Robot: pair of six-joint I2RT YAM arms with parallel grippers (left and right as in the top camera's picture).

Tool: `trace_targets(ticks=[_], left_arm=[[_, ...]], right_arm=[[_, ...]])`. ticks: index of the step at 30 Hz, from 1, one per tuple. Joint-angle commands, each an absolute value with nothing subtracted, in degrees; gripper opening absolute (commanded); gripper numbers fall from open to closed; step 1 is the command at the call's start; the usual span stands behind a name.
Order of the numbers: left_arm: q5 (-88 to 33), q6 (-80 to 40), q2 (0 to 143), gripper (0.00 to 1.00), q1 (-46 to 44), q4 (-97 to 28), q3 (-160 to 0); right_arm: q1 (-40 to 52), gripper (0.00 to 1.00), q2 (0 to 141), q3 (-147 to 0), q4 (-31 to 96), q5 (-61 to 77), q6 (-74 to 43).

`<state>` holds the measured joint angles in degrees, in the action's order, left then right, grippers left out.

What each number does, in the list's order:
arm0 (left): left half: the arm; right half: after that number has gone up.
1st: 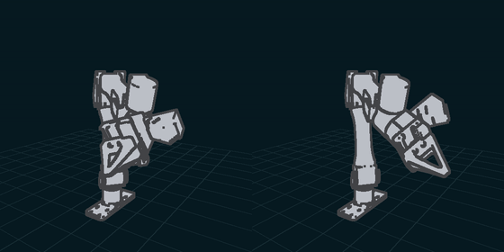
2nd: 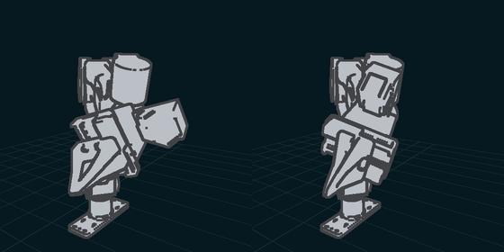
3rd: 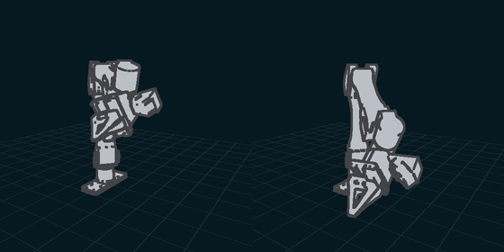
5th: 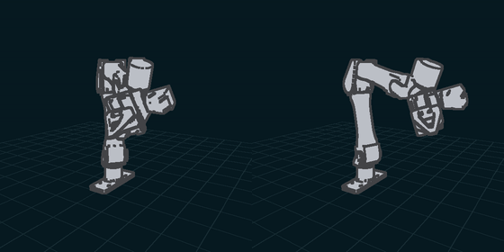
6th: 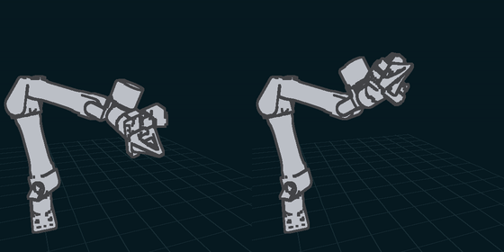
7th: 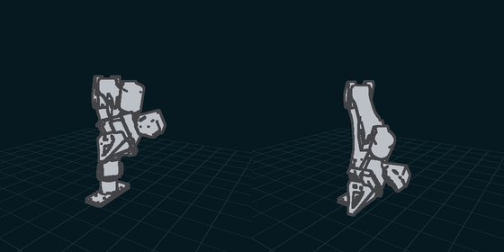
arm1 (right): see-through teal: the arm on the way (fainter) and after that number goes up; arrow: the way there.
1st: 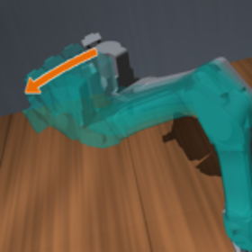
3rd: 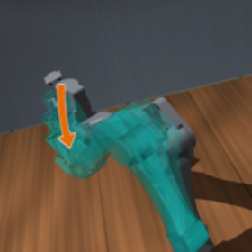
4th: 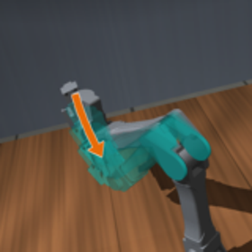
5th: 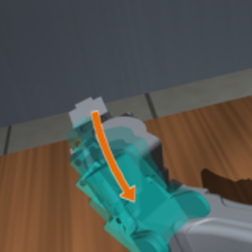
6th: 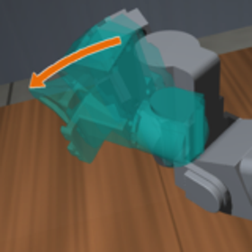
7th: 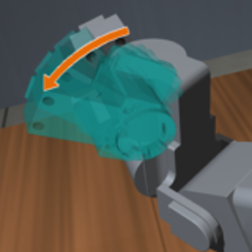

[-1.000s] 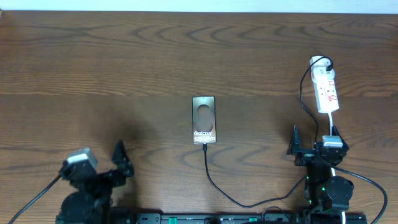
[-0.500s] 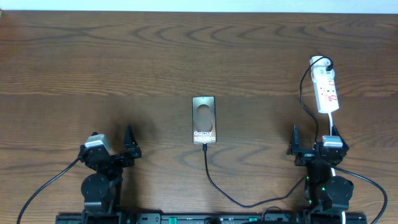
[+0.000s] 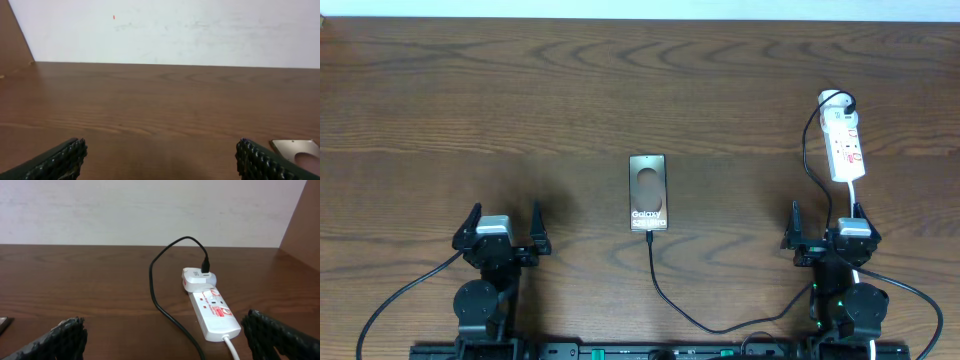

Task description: Plug charger to phone and switch on socket

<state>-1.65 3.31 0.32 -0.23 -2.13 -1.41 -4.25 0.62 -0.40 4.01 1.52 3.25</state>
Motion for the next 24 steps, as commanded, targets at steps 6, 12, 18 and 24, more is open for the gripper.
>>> trace_targets(ticks=[6,12,18,24], left_arm=[[-2.5,1.0,0.1,0.97,-0.5,-3.9,-0.2],[-2.5,1.0,0.1,0.97,-0.5,-3.9,-0.2],[-2.5,1.0,0.1,0.97,-0.4,-3.9,-0.2],[-2.5,1.0,0.2,0.97,-0.4,-3.9,-0.2]], right_arm=[[-4.0,0.99,0.3,-0.3,4.3,1.5,3.9],[-4.0,0.99,0.3,-0.3,4.3,1.5,3.9],[-4.0,1.0,0.3,-0.3,4.3,1.5,3.9],[-4.0,0.99,0.3,-0.3,4.3,1.5,3.9]])
